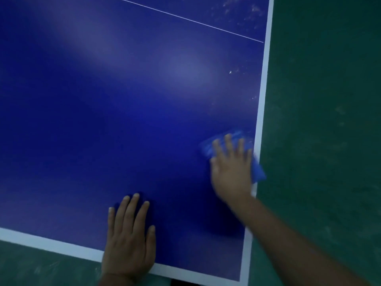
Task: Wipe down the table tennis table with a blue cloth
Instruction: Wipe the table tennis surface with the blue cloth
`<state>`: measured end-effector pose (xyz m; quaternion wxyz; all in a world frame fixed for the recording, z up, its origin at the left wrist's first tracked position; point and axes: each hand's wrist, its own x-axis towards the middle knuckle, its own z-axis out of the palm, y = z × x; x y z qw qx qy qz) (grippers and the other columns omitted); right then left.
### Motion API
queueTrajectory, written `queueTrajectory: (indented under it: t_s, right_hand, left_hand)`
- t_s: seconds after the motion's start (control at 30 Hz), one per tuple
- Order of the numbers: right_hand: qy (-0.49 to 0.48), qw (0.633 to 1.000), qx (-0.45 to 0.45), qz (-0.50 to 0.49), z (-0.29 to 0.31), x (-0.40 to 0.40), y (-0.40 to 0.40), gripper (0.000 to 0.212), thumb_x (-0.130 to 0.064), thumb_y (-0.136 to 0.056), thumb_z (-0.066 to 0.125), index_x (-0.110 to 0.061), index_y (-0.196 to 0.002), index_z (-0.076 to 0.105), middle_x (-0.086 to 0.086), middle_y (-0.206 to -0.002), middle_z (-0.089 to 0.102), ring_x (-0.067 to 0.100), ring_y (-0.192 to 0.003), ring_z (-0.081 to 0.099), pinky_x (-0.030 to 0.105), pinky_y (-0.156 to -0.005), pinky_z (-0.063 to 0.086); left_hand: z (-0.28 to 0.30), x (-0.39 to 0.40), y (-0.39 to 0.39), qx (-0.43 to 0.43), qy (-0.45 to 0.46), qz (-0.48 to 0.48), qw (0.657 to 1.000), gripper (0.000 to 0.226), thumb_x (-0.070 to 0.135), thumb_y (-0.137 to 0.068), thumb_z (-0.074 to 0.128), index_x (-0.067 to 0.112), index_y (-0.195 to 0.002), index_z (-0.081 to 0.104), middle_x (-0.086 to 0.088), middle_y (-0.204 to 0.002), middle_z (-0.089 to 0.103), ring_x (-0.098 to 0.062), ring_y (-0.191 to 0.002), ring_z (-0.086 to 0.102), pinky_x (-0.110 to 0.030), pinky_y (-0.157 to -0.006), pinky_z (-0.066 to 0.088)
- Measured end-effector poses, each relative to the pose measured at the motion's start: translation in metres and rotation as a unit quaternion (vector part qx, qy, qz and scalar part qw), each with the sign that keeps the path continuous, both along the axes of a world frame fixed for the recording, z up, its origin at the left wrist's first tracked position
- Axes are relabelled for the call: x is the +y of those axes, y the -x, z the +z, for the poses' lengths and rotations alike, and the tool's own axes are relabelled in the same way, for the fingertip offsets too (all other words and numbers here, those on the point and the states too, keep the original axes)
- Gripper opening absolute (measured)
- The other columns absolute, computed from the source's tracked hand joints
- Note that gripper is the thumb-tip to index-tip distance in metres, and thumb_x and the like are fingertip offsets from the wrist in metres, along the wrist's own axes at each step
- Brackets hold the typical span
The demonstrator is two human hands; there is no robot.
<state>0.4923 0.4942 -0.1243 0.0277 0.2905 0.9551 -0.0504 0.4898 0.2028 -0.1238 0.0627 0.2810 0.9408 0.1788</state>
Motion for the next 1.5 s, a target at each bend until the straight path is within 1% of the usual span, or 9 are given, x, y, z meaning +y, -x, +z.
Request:
queueTrajectory:
  t_s: [0.07, 0.13, 0.3, 0.43, 0.57, 0.67, 0.97, 1.3, 1.5]
  right_hand:
    - [0.013, 0.988, 0.0, 0.154, -0.004, -0.036, -0.029, 0.054, -0.044, -0.101, 0.03, -0.028, -0.153, 0.033, 0.004, -0.163, 0.024, 0.036, -0.151, 0.012, 0.058, -0.12, 0.01]
    - [0.038, 0.978, -0.01, 0.207, -0.004, -0.018, -0.032, 0.054, -0.046, -0.101, 0.029, -0.031, -0.153, 0.033, 0.001, -0.164, 0.024, 0.034, -0.152, 0.011, 0.056, -0.121, 0.008]
    - [0.018, 0.999, -0.024, 0.022, 0.001, 0.093, 0.038, 0.055, -0.045, -0.104, 0.021, -0.031, -0.157, 0.021, 0.001, -0.167, 0.01, 0.031, -0.153, 0.001, 0.054, -0.122, 0.002]
    - [0.058, 0.994, 0.011, -0.087, -0.001, 0.088, 0.022, 0.056, -0.045, -0.105, 0.025, -0.028, -0.158, 0.02, 0.001, -0.167, 0.005, 0.033, -0.153, -0.002, 0.055, -0.122, 0.004]
    - [0.029, 1.0, -0.006, 0.0, -0.005, 0.008, -0.061, 0.057, -0.048, -0.102, 0.022, -0.029, -0.155, 0.027, 0.002, -0.166, 0.015, 0.033, -0.153, 0.004, 0.059, -0.12, 0.007]
    - [0.0, 0.997, 0.004, 0.073, -0.007, -0.023, -0.099, 0.055, -0.046, -0.1, 0.032, -0.027, -0.151, 0.04, 0.003, -0.163, 0.026, 0.033, -0.152, 0.013, 0.062, -0.118, 0.014]
    - [-0.003, 0.988, 0.004, 0.155, -0.009, -0.048, -0.099, 0.051, -0.045, -0.102, 0.03, -0.032, -0.151, 0.036, -0.002, -0.163, 0.026, 0.029, -0.152, 0.012, 0.054, -0.121, 0.009]
    - [0.05, 0.997, 0.007, -0.052, 0.001, 0.087, 0.03, 0.052, -0.043, -0.106, 0.024, -0.034, -0.156, 0.022, -0.005, -0.167, 0.008, 0.025, -0.153, -0.002, 0.052, -0.122, 0.008]
    - [0.039, 0.999, 0.021, -0.025, 0.001, 0.048, -0.009, 0.052, -0.04, -0.105, 0.027, -0.03, -0.156, 0.027, -0.001, -0.166, 0.014, 0.027, -0.153, 0.003, 0.051, -0.122, 0.008]
  left_hand:
    - [0.001, 0.001, 0.001, -0.004, 0.004, 0.001, 1.0, 0.059, 0.045, -0.1, 0.026, 0.007, -0.136, 0.052, -0.014, -0.153, 0.04, -0.032, -0.145, 0.029, -0.053, -0.121, 0.01]
    - [0.002, 0.003, 0.001, -0.003, 0.008, -0.001, 1.0, 0.056, 0.042, -0.096, 0.034, 0.006, -0.135, 0.051, -0.015, -0.152, 0.04, -0.033, -0.144, 0.03, -0.053, -0.121, 0.011]
    - [0.004, 0.003, 0.0, -0.001, 0.009, -0.006, 1.0, 0.055, 0.034, -0.091, 0.038, 0.004, -0.135, 0.051, -0.017, -0.151, 0.04, -0.034, -0.144, 0.029, -0.05, -0.122, 0.006]
    - [0.008, 0.002, 0.0, -0.021, 0.014, 0.005, 1.0, 0.055, 0.034, -0.093, 0.036, 0.002, -0.135, 0.052, -0.018, -0.152, 0.04, -0.034, -0.145, 0.028, -0.049, -0.122, 0.006]
    - [0.007, 0.001, 0.0, -0.023, 0.014, 0.001, 1.0, 0.056, 0.034, -0.093, 0.036, 0.001, -0.134, 0.053, -0.018, -0.151, 0.04, -0.034, -0.145, 0.028, -0.05, -0.122, 0.008]
    - [0.009, 0.002, 0.0, -0.021, 0.013, 0.003, 1.0, 0.056, 0.034, -0.093, 0.035, 0.0, -0.134, 0.053, -0.019, -0.151, 0.04, -0.034, -0.144, 0.028, -0.049, -0.122, 0.006]
    - [0.01, 0.002, -0.002, -0.017, 0.002, 0.006, 1.0, 0.057, 0.035, -0.094, 0.034, 0.0, -0.135, 0.052, -0.019, -0.15, 0.04, -0.035, -0.145, 0.027, -0.047, -0.123, 0.004]
    - [0.006, 0.002, -0.003, -0.01, -0.007, -0.005, 1.0, 0.056, 0.035, -0.094, 0.034, 0.001, -0.135, 0.053, -0.018, -0.152, 0.039, -0.034, -0.146, 0.026, -0.052, -0.122, 0.006]
    - [0.008, 0.003, -0.003, -0.012, -0.004, -0.002, 1.0, 0.054, 0.033, -0.097, 0.033, 0.001, -0.134, 0.053, -0.018, -0.151, 0.039, -0.035, -0.146, 0.026, -0.055, -0.122, 0.008]
